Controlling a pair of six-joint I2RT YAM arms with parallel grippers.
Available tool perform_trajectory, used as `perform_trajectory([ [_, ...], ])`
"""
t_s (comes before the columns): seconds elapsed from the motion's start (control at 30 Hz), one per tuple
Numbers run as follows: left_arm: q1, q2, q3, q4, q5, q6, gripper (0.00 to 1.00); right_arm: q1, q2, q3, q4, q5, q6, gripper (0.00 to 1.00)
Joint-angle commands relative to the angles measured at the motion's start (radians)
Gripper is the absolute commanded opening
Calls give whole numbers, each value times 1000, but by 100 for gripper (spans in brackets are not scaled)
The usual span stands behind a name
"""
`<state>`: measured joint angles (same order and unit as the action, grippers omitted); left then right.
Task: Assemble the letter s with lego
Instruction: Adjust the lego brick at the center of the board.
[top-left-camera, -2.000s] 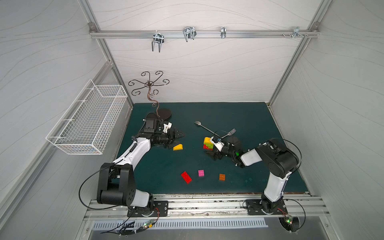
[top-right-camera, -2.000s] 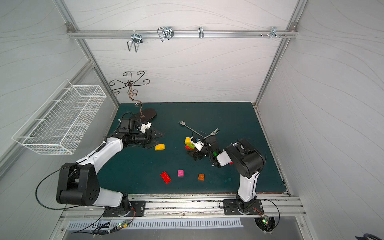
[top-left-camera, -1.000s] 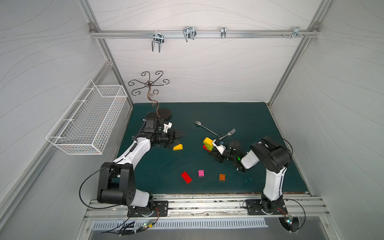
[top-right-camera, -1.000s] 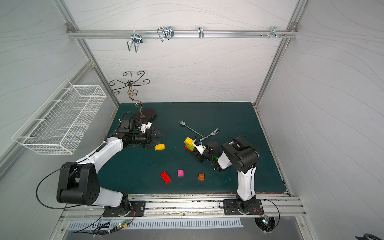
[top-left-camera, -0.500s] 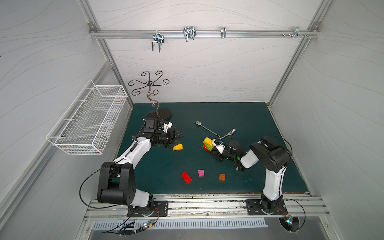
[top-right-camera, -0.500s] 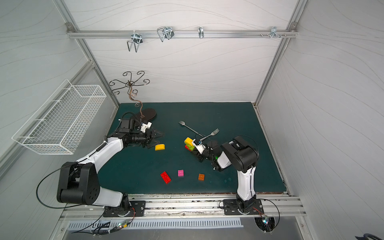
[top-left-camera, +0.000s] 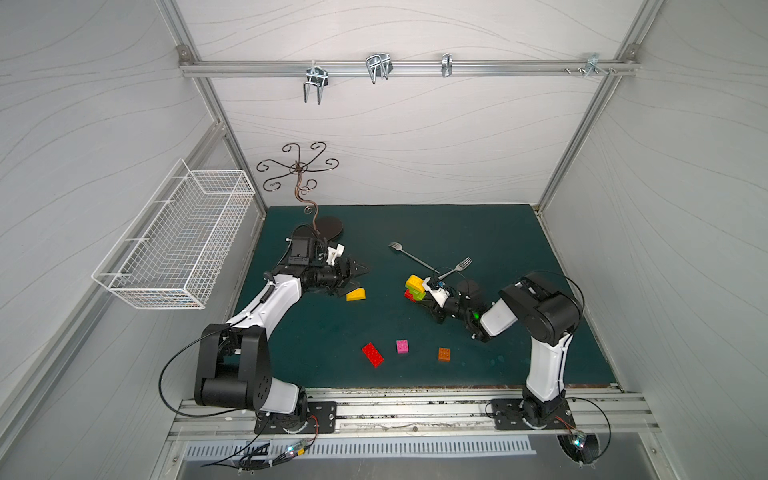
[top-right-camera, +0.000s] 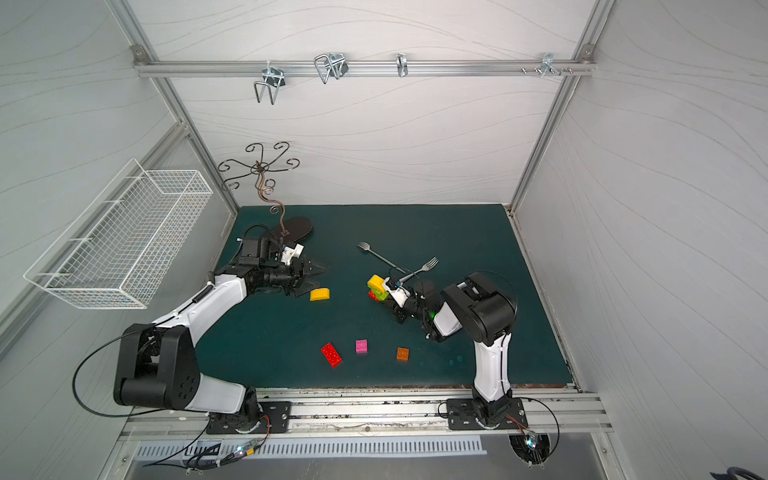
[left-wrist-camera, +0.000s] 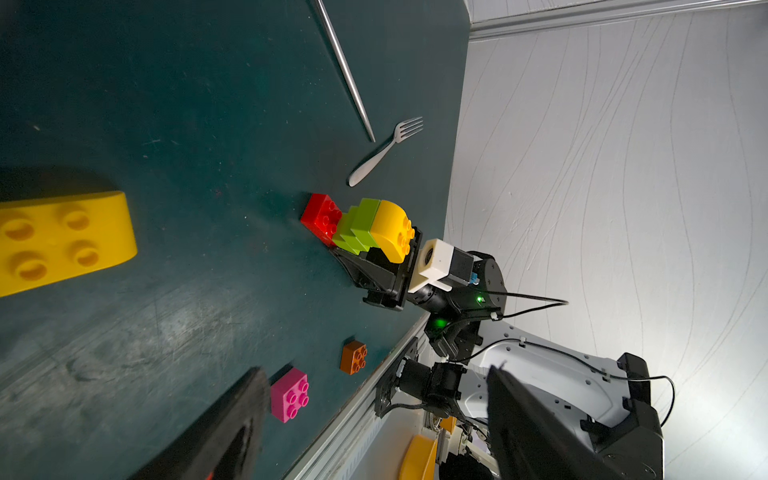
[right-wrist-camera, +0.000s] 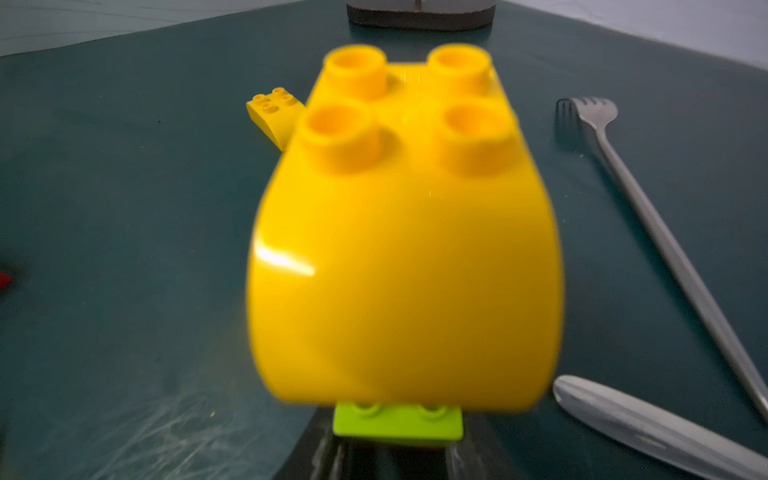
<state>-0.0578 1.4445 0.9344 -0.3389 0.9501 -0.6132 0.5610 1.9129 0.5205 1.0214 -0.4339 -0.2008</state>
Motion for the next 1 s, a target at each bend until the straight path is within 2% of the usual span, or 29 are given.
perform_trajectory([
  [0.0, 10, -4, 26, 26, 19, 17, 85, -34, -122, 70, -216, -162, 66, 21],
  [0.13, 13, -22, 29, 24, 18, 15, 85, -53, -175, 255, -645, -366, 61, 19],
  [0.3, 22, -51, 37, 7, 23, 15, 85, -61, -131, 430, -913, -494, 102, 20],
  [0.57, 50, -120, 38, -35, 28, 14, 85, -59, 64, 753, -1234, -606, 207, 27],
  [0.97, 72, -162, 38, -63, 25, 17, 85, -9, 313, 1027, -1430, -715, 330, 30],
])
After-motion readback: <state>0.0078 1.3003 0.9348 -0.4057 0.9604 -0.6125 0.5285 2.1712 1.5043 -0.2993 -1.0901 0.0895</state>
